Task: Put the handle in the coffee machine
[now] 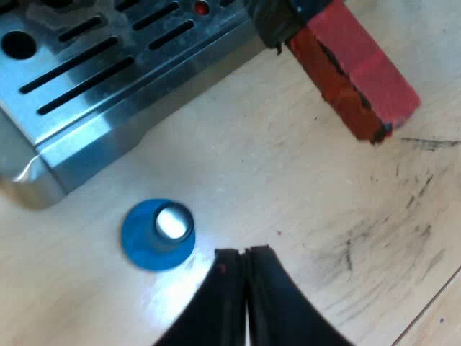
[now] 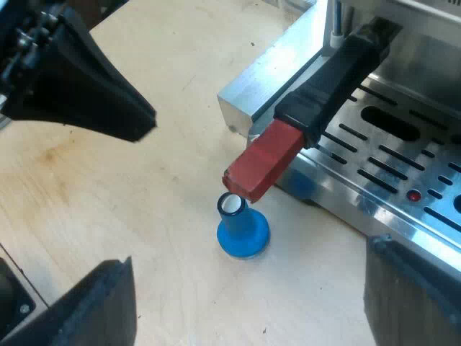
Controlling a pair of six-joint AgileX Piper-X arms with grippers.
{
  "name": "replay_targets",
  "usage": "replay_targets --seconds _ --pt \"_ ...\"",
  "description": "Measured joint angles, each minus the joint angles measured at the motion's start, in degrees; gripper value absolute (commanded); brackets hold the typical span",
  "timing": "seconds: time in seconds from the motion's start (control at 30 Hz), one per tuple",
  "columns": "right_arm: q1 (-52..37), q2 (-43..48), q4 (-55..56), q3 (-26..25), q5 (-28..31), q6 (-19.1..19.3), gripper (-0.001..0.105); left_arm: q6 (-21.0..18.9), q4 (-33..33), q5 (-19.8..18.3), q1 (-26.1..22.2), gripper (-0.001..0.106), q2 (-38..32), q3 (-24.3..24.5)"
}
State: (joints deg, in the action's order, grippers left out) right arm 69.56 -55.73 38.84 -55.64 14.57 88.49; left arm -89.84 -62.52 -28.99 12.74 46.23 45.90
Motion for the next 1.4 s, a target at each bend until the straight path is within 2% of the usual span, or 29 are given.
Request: replay_targets --seconds 0.03,0.07,0.13,0.17,0.2,0.23,0.27,0.3,0.33,0.43,0.5,0.57,0.67,0.7,0.87,1.03,1.13,1.27,1.4 --pt "0.0 0.0 0.23 0.0 -0.19 -0.12 0.067 0.01 -0.13 0.0 0.0 0.018 -0.13 0.0" --pt "0.0 0.0 0.43 0.0 -0.17 -0.26 0.067 0.03 -0.63 0.0 -0.67 0.034 -0.79 0.0" --pt "0.0 0.0 0.41 0.0 -0.17 -0.27 0.067 0.18 -1.49 0.0 -2.04 0.042 -1.98 0.0" --pt "0.0 0.0 0.41 0.0 -0.17 -0.27 0.067 0.18 -2.39 0.0 -3.55 0.06 -2.76 0.0" --pt "0.0 0.0 0.41 0.0 -0.17 -0.27 0.067 0.18 -2.68 0.0 -4.11 0.068 -2.95 0.0" --pt "0.0 0.0 0.41 0.0 -0.17 -0.27 0.067 0.29 -3.32 0.0 -5.31 0.07 -3.54 0.0" --pt "-0.12 0.0 0.41 0.0 -0.17 -0.27 0.067 0.34 -3.9 0.0 -6.27 0.083 -3.96 0.0" --pt "-0.55 0.0 0.41 0.0 -0.38 -0.27 0.067 0.87 -4.52 0.0 -7.24 0.085 -4.44 0.12" --pt "-0.55 0.0 0.41 0.0 -0.38 -0.27 0.067 1.39 -5.02 0.0 -7.95 0.085 -4.78 0.13" --pt "-5.17 0.0 0.41 0.0 -5.38 -0.74 0.067 1.94 -7.54 0.0 -9.74 0.085 -5.6 0.67" --pt "-10.27 0.0 0.58 -0.15 -9.95 -0.9 0.067 1.93 -8.89 0.0 -10.78 0.085 -5.7 2.53" --pt "-14.26 0.0 1.0 -0.61 -11.85 -0.9 0.067 1.93 -9.29 0.0 -11.49 0.085 -5.7 4.42" --pt "-16.46 0.0 1.32 -1.12 -12.62 -0.9 0.067 1.93 -9.18 0.0 -12.7 0.085 -5.7 8.36" --pt "-22.05 0.0 3.17 -3.19 -14.57 -0.48 0.067 1.93 -9.2 0.0 -12.82 0.085 -5.7 9.87" --pt "-29.8 0.0 6.26 -5.57 -17.95 0.65 0.067 1.93 -8.85 0.0 -12.82 0.085 -5.7 15.36" --pt "-36.36 0.25 7.67 -6.29 -20.33 1.4 0.067 1.93 -8.97 0.0 -12.82 0.085 -5.84 17.37" --pt "-42.63 2.34 11.74 -6.29 -23.51 3.52 0.067 1.93 -8.97 0.0 -12.82 0.085 -5.84 17.64" --pt "-55.33 6.6 16.69 -6.29 -23.72 7.22 0.067 1.93 -9.27 0.0 -12.82 0.085 -5.84 17.64" --pt "-59.91 9.77 19.48 -6.29 -23.56 9.91 0.067 1.93 -9.36 0.69 -12.82 0.085 -6.74 17.64"
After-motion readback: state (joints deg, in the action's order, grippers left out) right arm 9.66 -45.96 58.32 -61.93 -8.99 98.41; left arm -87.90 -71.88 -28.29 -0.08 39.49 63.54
